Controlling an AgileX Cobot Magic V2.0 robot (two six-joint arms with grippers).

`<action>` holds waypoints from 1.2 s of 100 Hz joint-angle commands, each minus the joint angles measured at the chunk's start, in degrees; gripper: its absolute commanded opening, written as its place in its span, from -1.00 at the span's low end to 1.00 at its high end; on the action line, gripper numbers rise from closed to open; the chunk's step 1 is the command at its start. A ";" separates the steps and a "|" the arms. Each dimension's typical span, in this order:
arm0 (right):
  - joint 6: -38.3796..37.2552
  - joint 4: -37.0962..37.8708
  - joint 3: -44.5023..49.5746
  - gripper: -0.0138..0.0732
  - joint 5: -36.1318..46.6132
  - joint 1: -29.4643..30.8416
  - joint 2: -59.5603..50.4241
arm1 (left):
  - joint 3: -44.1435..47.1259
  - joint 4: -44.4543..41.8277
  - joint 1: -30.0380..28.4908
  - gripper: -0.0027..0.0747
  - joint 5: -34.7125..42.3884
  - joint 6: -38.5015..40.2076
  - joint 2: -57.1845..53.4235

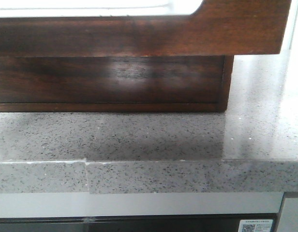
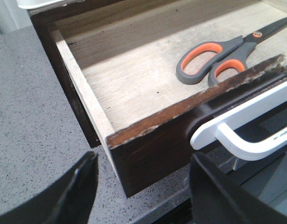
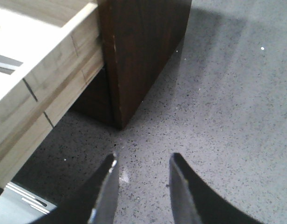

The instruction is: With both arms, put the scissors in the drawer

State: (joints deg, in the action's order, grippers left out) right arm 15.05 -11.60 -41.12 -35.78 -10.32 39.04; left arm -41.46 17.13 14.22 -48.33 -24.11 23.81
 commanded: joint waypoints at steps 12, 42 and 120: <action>-0.05 -0.69 -1.41 -0.52 4.03 0.50 -0.35 | -1.52 1.09 0.38 -0.28 4.32 0.67 1.02; -0.05 -0.69 -1.41 -0.84 4.03 0.50 -0.35 | -1.52 1.09 0.38 -0.97 4.32 0.67 1.02; -0.05 -0.69 -1.41 -0.84 3.48 0.50 -0.35 | -1.52 1.09 0.38 -0.98 4.32 0.67 1.02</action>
State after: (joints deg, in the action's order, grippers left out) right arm 14.96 -11.60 -41.14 -36.11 -10.32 39.04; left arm -41.46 17.13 14.22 -48.33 -24.11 23.81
